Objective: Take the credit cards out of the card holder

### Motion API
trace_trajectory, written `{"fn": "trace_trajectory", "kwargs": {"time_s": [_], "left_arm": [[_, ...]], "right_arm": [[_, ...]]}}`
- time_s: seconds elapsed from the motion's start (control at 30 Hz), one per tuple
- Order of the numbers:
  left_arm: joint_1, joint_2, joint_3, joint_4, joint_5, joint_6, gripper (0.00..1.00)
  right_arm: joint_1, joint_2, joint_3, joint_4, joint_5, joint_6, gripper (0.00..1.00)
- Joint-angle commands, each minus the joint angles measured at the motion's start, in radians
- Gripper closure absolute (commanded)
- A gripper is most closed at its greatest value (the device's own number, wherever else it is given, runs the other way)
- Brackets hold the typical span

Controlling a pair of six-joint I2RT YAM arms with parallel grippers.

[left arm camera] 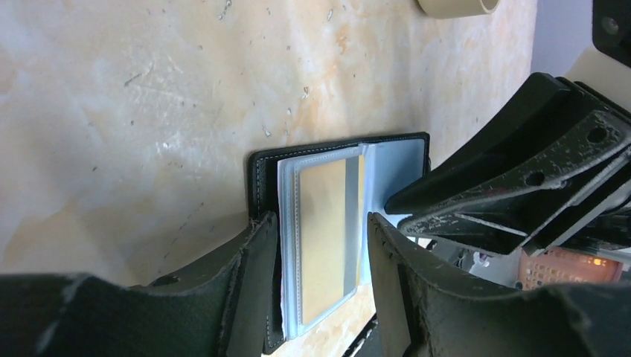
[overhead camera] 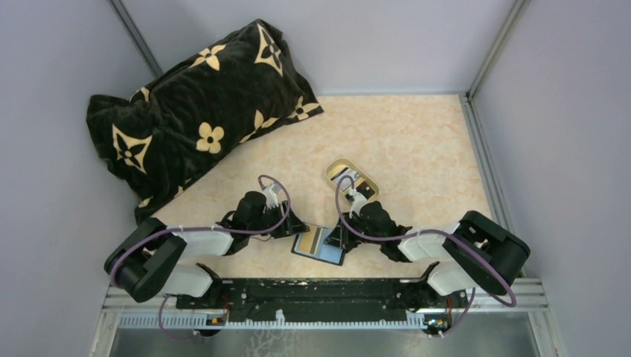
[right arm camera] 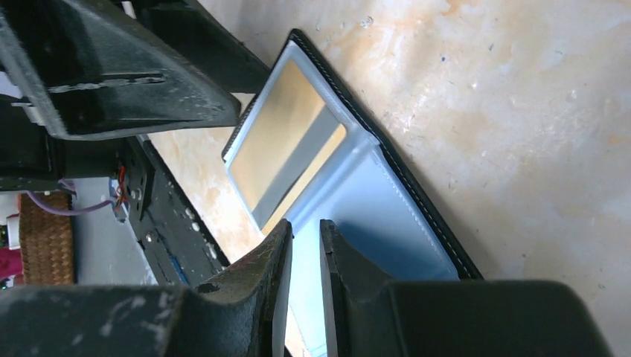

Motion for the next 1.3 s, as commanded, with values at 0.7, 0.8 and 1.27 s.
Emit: {"fn": "trace_trajectory", "kwargs": {"time_s": [0.7, 0.8, 1.27], "left_arm": [[0.004, -0.239, 0.063, -0.25, -0.02, 0.076, 0.84], [0.004, -0.21, 0.08, -0.22, 0.009, 0.069, 0.83], [0.003, -0.238, 0.013, -0.203, 0.038, 0.049, 0.47]], "right_arm": [[0.181, 0.086, 0.107, 0.048, 0.035, 0.072, 0.76], [0.243, 0.103, 0.1, 0.051, 0.07, 0.105, 0.78], [0.199, 0.103, 0.022, 0.068, 0.098, 0.137, 0.81]]}}
